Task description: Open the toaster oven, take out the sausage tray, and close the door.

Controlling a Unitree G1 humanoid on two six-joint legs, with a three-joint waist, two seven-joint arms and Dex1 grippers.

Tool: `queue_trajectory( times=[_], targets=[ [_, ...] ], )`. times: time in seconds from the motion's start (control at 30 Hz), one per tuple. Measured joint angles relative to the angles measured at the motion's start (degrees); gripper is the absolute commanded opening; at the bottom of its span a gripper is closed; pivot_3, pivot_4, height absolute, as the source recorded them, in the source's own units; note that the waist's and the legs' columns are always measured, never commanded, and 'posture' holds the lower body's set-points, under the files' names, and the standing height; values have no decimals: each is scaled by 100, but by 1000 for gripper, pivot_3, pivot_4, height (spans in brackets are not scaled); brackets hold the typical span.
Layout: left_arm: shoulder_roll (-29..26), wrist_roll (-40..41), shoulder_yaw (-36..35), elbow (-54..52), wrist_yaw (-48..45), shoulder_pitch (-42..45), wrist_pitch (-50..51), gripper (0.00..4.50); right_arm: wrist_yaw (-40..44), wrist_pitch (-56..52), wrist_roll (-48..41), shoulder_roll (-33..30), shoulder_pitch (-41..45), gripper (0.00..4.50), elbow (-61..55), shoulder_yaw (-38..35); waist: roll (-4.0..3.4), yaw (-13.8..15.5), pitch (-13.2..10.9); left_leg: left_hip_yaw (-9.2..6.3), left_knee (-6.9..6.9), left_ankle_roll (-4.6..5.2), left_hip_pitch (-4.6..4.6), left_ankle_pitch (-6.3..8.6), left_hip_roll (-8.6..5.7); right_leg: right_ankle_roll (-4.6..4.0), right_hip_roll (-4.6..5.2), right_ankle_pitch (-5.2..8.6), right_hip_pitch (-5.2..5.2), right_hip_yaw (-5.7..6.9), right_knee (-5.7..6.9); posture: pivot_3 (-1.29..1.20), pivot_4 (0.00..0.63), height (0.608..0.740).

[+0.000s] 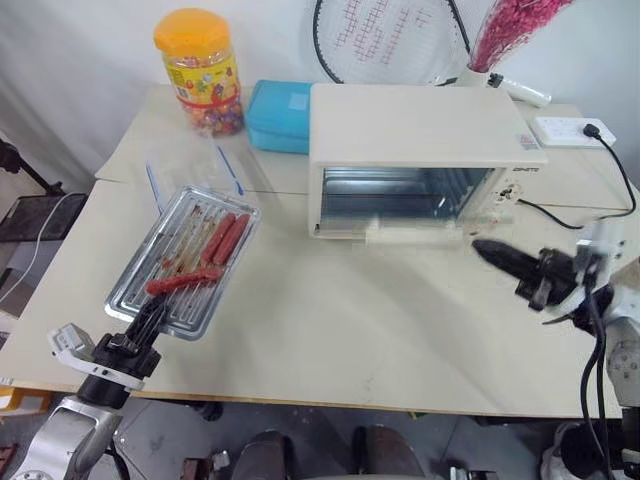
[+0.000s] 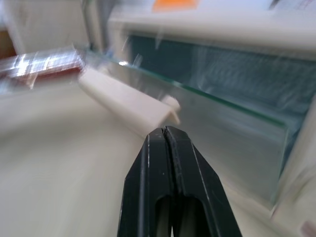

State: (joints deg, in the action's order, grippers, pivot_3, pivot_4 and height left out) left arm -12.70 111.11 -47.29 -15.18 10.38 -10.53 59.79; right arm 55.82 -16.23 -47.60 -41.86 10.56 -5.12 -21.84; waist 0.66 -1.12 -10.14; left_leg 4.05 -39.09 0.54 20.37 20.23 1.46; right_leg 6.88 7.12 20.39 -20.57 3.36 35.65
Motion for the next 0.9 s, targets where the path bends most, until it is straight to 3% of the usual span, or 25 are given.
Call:
queue_trajectory(
  times=[0.13,0.23,0.43,0.63,0.73,0.9],
  targets=[
    [-342,1,46,122,-298,-44,296,0,-612,-595,-606,-4,-83,36,-808,-408,-2,57,-1,-12,13,-3,5,3,1,-3,-1,1,-2,12,-10,0,150,740],
    [-668,1,189,444,-611,-67,622,0,-743,-912,-781,-19,-610,538,-1394,-530,-2,122,-1,-25,17,0,15,8,0,-4,-1,2,-3,19,-16,0,150,740],
    [-1848,1,788,1329,-1462,34,1458,0,-364,-932,-577,-90,-2106,2615,-2315,-920,-5,128,-2,-33,19,9,25,13,-15,-4,8,2,-2,23,-28,0,150,740],
    [-3155,0,2113,2128,-2203,668,2202,0,263,-164,208,134,-3472,4476,-2742,-1326,-9,102,-5,-33,21,10,21,11,-24,-3,20,2,0,20,-25,0,150,740],
    [-3483,0,2840,2381,-2270,1224,2359,0,452,255,484,440,-4055,4476,-2751,-1616,-19,106,-9,-34,34,7,16,10,-29,-3,28,1,0,17,-24,0,150,740],
    [-3510,-33,4167,2822,-2027,2564,2440,0,709,757,755,890,-5025,4476,-2783,-1995,-30,128,-9,-39,82,8,5,-7,-53,1,41,-1,0,16,-28,0,150,740]
  ],
)
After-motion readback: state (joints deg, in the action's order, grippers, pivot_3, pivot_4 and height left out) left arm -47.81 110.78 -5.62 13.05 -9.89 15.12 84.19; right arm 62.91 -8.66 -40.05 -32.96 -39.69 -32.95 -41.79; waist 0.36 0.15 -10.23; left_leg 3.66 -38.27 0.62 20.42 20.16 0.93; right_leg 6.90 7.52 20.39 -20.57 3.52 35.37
